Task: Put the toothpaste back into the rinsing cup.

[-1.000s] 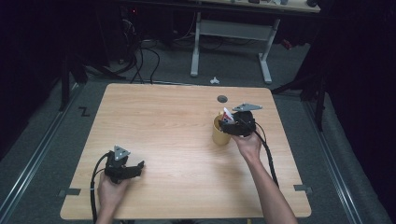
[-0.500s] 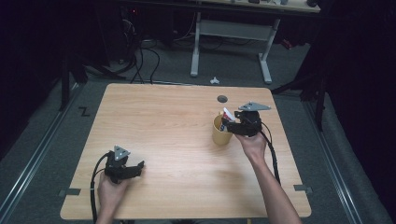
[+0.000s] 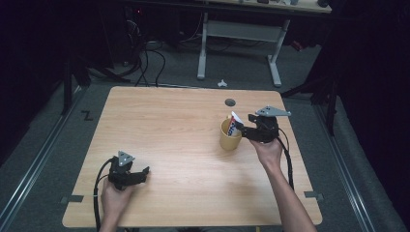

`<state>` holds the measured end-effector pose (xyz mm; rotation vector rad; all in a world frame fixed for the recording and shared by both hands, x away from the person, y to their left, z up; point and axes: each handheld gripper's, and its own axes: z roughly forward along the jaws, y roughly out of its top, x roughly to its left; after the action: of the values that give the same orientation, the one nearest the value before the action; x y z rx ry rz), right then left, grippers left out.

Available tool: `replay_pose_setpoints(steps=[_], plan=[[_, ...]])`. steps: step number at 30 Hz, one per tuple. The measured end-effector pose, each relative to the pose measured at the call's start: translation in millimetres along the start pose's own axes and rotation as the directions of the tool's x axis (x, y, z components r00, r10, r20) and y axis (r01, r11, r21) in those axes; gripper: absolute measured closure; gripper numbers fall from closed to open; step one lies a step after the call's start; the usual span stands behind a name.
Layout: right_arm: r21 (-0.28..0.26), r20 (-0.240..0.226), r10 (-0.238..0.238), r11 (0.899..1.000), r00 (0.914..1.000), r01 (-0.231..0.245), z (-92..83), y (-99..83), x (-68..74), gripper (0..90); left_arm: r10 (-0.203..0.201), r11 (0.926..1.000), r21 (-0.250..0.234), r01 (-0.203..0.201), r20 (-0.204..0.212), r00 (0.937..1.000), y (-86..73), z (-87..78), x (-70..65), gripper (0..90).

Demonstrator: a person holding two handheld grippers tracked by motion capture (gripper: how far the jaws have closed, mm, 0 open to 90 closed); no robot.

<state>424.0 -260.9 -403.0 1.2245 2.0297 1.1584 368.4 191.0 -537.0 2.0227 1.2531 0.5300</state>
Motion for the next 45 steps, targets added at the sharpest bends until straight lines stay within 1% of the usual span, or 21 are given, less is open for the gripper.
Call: replay_pose_setpoints(steps=[16,20,32,45], plan=[[-0.04,0.001,0.008,0.999,1.0,-0.008,-23.9,-4.2,-7.9,38.5,0.0,1.0,0.0,0.0,0.0,1.0,0.0,0.0,0.0,19.3],[-0.047,0.002,0.011,0.999,0.9999,-0.011,-27.5,-6.0,-9.4,38.7,0.0,1.0,0.0,0.0,0.0,1.0,0.0,0.0,0.0,19.3],[-0.066,0.002,0.033,0.997,0.9995,-0.033,-38.9,-11.4,-13.3,39.2,0.0,1.0,0.0,0.0,0.0,1.0,0.0,0.0,0.0,19.3],[-0.08,0.007,0.062,0.995,0.998,-0.061,-51.9,-22.5,-20.0,39.8,0.0,1.0,0.0,0.0,-0.001,1.0,0.0,0.0,-0.1,19.3]])
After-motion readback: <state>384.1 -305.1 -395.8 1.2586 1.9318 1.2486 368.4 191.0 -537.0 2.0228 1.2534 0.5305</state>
